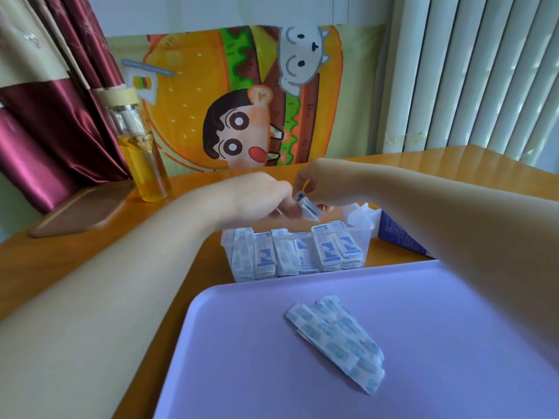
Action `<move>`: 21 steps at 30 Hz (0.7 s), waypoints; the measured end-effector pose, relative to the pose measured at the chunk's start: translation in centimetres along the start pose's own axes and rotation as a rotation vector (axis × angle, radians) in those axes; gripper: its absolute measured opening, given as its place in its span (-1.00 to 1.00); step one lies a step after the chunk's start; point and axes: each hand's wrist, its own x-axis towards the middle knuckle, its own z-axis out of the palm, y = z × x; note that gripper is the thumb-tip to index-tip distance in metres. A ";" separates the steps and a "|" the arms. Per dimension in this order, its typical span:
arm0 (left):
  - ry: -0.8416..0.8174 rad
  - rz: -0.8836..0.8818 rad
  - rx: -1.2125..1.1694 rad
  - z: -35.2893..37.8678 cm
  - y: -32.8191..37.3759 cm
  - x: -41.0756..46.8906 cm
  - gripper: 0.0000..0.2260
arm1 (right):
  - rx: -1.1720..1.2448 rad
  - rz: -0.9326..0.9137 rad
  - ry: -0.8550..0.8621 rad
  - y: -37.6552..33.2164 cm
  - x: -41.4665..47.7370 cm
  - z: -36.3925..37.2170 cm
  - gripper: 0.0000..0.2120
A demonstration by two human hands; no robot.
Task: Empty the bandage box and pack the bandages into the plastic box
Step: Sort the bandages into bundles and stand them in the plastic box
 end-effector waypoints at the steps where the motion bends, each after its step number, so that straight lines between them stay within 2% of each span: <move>1: -0.082 -0.045 0.022 0.3 0.0 0.9 -0.70 | -0.032 0.005 -0.054 0.1 0.3 0.2 -0.82; 4: -0.220 -0.121 0.076 1.5 0.3 0.3 -0.68 | -0.058 0.017 -0.188 0.6 1.0 0.9 -0.85; 6: -0.166 -0.075 0.116 1.7 -0.2 0.1 -0.62 | -0.070 0.012 -0.229 0.8 1.4 1.3 -0.87; 8: -0.045 0.030 0.119 1.7 -0.2 -0.8 -0.79 | -0.105 -0.002 -0.232 1.1 1.8 1.9 -0.87; 10: 0.019 0.054 0.125 1.8 -0.6 -1.4 -0.85 | -0.142 -0.011 -0.224 1.3 2.1 2.4 -0.86; 12: -0.024 0.102 0.169 1.8 -0.6 -1.8 -0.85 | -0.192 -0.015 -0.216 1.4 2.2 2.8 -0.83; 14: -0.071 0.128 0.220 1.6 -0.6 -2.2 -0.72 | -0.270 -0.034 -0.204 1.5 2.1 3.2 -0.80; 16: -0.057 0.137 0.283 1.5 -0.6 -2.7 -0.68 | -0.342 -0.070 -0.201 1.4 2.1 3.5 -0.79; 18: -0.031 0.150 0.323 2.0 -1.0 -1.6 -0.78 | -0.397 -0.108 -0.195 1.2 2.0 3.7 -0.78; 19: -0.020 0.210 0.390 2.1 -1.2 -1.4 -0.83 | -0.416 -0.124 -0.188 1.1 2.0 3.7 -0.78; 21: -0.026 0.287 0.514 2.2 -1.2 -1.5 -0.81 | -0.437 -0.147 -0.171 0.8 2.0 3.8 -0.76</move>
